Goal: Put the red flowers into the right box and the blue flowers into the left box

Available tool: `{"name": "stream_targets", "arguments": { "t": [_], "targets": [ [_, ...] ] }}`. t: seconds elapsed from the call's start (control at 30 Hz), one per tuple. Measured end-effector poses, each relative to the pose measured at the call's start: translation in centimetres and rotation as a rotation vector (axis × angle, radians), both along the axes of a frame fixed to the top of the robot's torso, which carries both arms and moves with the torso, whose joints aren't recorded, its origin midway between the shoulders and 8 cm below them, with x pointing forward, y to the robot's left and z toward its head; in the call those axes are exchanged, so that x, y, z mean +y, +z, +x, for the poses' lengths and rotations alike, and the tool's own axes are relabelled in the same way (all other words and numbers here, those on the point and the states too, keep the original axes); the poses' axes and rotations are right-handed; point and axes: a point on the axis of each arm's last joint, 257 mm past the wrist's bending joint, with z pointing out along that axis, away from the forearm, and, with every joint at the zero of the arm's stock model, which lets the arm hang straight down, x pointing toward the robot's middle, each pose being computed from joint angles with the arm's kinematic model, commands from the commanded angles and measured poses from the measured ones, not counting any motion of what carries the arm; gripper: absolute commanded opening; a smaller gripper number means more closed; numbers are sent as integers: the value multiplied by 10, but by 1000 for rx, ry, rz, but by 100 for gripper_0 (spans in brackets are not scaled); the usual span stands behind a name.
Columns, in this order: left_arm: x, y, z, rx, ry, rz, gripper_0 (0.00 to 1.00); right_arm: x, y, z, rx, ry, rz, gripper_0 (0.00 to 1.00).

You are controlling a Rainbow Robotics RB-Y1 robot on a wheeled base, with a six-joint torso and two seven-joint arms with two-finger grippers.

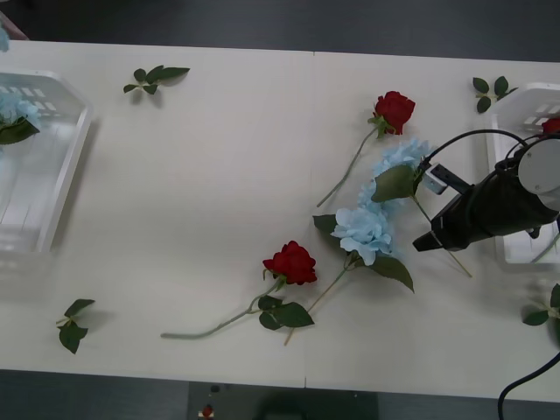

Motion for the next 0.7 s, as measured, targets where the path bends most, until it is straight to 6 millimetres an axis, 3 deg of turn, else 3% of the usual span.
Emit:
{"name": "stream_targets", "arguments": {
  "t": [0.07,0.2,0.4,0.43,0.5,0.57,0.6,0.67,0.7],
  "targets": [
    [26,-10,-14,14,54,13,0,1,0,0,0,5,-2,100],
    [61,-34,-38,36,113,47,0,0,-1,0,0,4,-2,100],
    [94,-70,-63,61,166,43,0,-3,-6,4,-7,-17,4,100],
    [97,-74,-65,67,174,39,9,-3,-7,4,-7,-18,5,97],
    [100,-77,-67,73,182,35,32,-3,-7,4,-6,-17,4,62],
    [100,-77,-67,73,182,35,49,-2,-7,5,-9,-18,5,27],
    [100,-76,-67,70,181,36,55,-2,-7,6,-13,-19,6,19],
    [100,-73,-63,54,175,41,76,1,-6,9,-25,-21,12,2],
    [99,-72,-61,46,171,44,82,5,-6,9,-27,-20,18,0]
  ]
}}
